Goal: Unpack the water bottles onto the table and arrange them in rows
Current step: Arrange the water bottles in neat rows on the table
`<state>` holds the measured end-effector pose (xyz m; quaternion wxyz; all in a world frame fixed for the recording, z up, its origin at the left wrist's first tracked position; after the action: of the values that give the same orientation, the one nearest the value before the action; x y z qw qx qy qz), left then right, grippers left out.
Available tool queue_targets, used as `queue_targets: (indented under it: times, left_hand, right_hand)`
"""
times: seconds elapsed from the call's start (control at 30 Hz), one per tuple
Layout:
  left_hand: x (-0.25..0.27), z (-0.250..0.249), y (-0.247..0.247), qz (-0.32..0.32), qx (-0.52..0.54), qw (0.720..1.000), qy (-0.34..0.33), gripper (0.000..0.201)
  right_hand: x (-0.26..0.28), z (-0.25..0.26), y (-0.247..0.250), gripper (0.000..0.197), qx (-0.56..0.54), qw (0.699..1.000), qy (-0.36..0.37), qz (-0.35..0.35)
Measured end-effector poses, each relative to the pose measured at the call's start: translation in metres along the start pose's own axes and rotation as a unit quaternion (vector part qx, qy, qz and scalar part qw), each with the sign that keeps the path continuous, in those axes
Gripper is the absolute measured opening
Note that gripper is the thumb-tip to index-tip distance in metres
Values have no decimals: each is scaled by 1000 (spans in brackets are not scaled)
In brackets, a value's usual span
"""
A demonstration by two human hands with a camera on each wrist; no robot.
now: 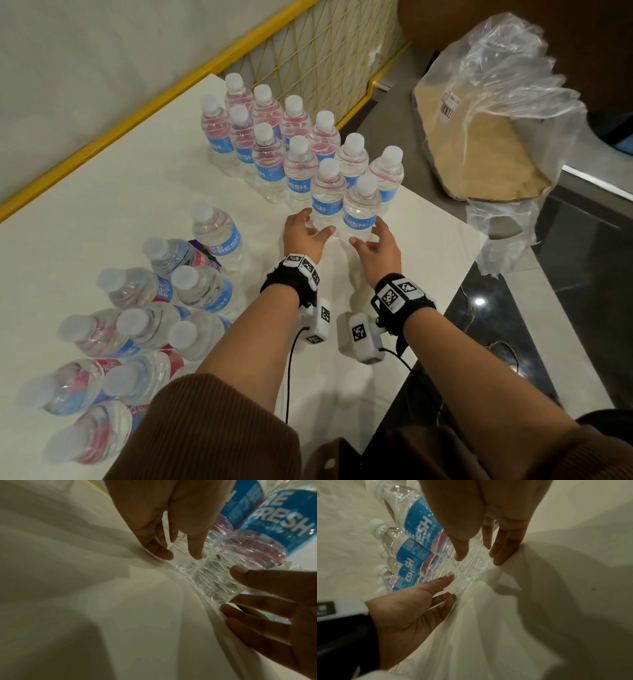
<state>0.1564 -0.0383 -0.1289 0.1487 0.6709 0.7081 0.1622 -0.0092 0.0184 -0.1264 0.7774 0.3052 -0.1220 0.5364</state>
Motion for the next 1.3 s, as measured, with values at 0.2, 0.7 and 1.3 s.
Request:
queue_targets:
  times: [0.2,0.7,1.3]
  left_hand:
    - [-1,-1,0,4,1,1000,3,64]
    - [-5,-6,4,3,-28,999,23,57]
    - [-4,-28,26,77,-137,986,47,30]
  right_hand:
    - [1,-2,0,62,-20,1000,-10,-13]
    - [-1,3,-3,63,-24,999,-11,-18]
    - [16,-3,-3,34,107,993,-48,13]
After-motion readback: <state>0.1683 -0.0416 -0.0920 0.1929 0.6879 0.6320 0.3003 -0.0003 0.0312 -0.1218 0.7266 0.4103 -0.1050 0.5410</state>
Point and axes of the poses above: each hand's wrist, its own x-axis away from the middle knuckle, its own y-axis out of the back of the hand, z = x × y, the point moved 7 cm from there along -x, towards the middle knuckle, and after that the axes turned 14 degrees about -y, right-handed, at the moved point
